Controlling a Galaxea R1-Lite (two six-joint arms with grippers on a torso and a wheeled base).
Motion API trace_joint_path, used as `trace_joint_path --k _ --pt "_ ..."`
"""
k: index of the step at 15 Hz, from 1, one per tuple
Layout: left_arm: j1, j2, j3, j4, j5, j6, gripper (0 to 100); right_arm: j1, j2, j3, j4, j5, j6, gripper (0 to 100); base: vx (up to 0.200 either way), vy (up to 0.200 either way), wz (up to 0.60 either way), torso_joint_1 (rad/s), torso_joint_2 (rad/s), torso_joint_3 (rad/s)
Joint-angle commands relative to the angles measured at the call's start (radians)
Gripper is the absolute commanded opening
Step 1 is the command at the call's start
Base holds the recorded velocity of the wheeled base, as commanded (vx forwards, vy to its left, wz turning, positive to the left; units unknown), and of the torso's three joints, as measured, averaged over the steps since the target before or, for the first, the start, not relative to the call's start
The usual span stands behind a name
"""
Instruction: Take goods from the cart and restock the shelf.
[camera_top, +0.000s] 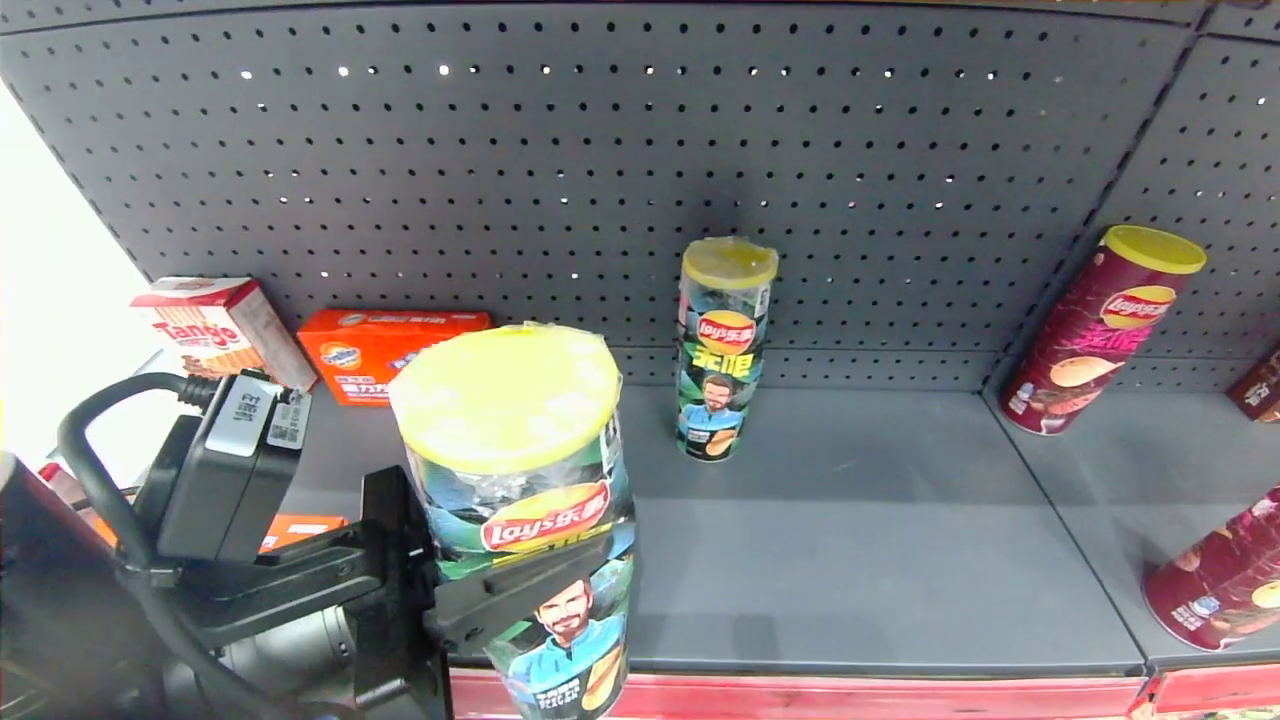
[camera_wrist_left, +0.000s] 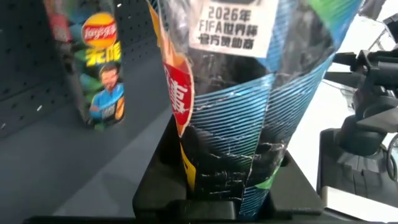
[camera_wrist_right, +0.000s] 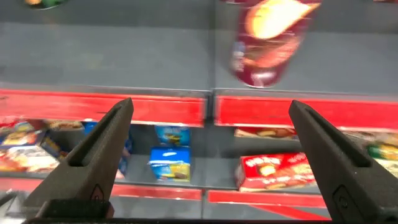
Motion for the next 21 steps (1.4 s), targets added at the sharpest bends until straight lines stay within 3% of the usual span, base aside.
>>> trace_joint_path --k 1,6,10,13,14,15,16,17,19,20,21 --pt "0.005 0.003 0.010 0.002 0.000 0.000 0 0.002 0.001 0.000 0.001 0.000 0.000 100 0.000 0.000 0.00 0.000 0.00 0.000" --pt "0.054 0.003 0.002 -0.001 -0.004 -0.001 0 0.002 0.001 0.000 0.001 0.000 -0.002 100 0.000 0.000 0.00 0.000 0.00 0.000" --pt "0.137 -0.001 0.010 -0.002 -0.003 -0.004 0 0.006 0.018 0.000 0.001 -0.001 -0.002 100 0.000 0.000 0.00 0.000 0.00 0.000" --pt "0.141 0.003 0.005 -0.001 -0.004 -0.006 0 0.000 0.000 -0.006 -0.009 -0.001 0.005 100 0.000 0.000 0.00 0.000 0.00 0.000" --pt "0.141 0.003 0.008 -0.001 -0.003 -0.006 0 0.000 0.004 -0.040 -0.014 0.005 0.021 100 0.000 0.000 0.00 0.000 0.00 0.000" --pt "0.141 -0.001 0.019 -0.001 -0.004 -0.006 0 0.008 0.173 -0.255 -0.005 0.003 0.167 100 0.000 0.000 0.00 0.000 0.00 0.000" --pt "0.143 -0.001 0.018 -0.001 -0.004 -0.006 0 0.009 0.199 -0.265 -0.003 0.010 0.170 100 0.000 0.000 0.00 0.000 0.00 0.000" --pt "0.143 -0.010 0.031 -0.001 -0.004 -0.006 0 0.032 0.211 -0.296 0.006 0.089 0.038 100 0.000 0.000 0.00 0.000 0.00 0.000" --pt "0.143 -0.014 0.028 -0.001 -0.004 -0.006 0 0.057 0.225 -0.327 0.017 0.135 0.031 100 0.000 0.000 0.00 0.000 0.00 0.000" --pt "0.143 -0.013 0.024 -0.001 -0.004 -0.006 0 0.110 0.279 -0.390 0.063 0.258 0.023 100 0.000 0.000 0.00 0.000 0.00 0.000" --pt "0.143 -0.013 0.027 -0.001 -0.004 -0.006 0 0.124 0.294 -0.400 0.070 0.309 0.023 100 0.000 0.000 0.00 0.000 0.00 0.000"
